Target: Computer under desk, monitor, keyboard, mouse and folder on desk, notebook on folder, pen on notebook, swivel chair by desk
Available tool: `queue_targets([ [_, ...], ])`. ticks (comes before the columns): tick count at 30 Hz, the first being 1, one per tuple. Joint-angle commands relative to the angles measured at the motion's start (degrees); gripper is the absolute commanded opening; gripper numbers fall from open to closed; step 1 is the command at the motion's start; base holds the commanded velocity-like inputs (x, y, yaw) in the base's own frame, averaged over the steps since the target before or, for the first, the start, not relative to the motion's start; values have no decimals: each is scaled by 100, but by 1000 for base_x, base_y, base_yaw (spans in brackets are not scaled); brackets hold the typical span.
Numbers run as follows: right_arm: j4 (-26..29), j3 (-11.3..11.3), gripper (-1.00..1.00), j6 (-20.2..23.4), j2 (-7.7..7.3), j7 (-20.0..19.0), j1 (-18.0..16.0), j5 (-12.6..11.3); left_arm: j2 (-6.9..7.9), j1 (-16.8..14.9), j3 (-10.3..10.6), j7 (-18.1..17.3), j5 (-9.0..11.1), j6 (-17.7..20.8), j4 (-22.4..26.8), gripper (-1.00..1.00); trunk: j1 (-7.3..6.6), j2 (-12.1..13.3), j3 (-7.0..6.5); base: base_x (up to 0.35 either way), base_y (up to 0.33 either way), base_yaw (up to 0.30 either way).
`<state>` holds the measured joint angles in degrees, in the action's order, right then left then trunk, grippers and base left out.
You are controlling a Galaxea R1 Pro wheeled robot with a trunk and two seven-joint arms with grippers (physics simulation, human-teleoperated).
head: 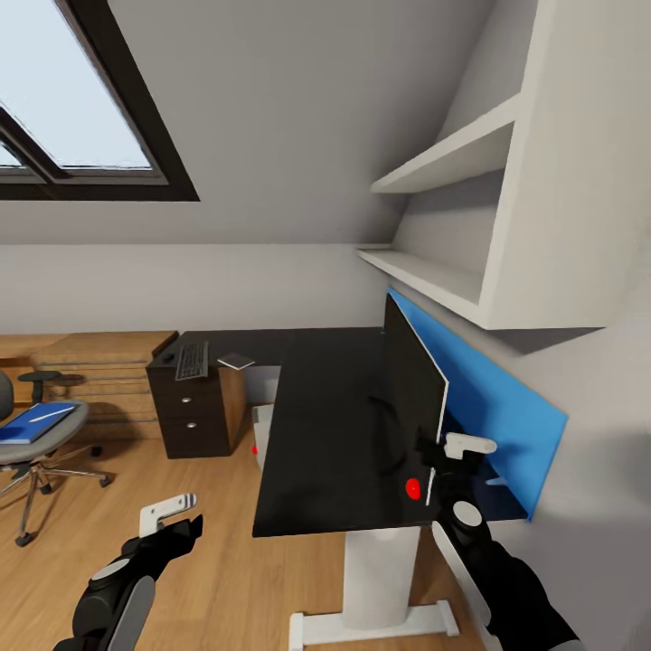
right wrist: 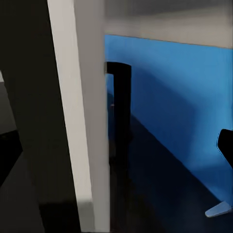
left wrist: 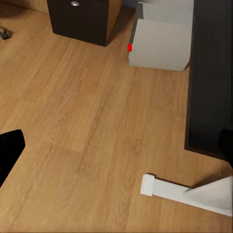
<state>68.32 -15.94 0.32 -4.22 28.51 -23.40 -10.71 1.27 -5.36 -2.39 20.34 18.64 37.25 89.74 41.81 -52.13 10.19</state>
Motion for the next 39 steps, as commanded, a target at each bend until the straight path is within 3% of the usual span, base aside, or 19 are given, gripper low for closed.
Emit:
queue_targets([
  [1,6,-23,100,4,-8,43,-6,-41,2,-5,3,49,61,19,10,100,1,-7,9,0,-190,0],
  [13,6,-23,100,4,-56,41,-6,-37,4,-6,-2,36,61,21,22,100,1,-7,9,0,-204,0],
  [30,6,-23,100,4,-87,41,-6,-37,5,-5,-15,38,68,35,26,100,1,-7,9,-1,-11,0],
  [39,4,-30,100,4,-84,41,-6,-37,5,-3,-18,41,64,36,26,100,1,-7,9,-207,0,0],
])
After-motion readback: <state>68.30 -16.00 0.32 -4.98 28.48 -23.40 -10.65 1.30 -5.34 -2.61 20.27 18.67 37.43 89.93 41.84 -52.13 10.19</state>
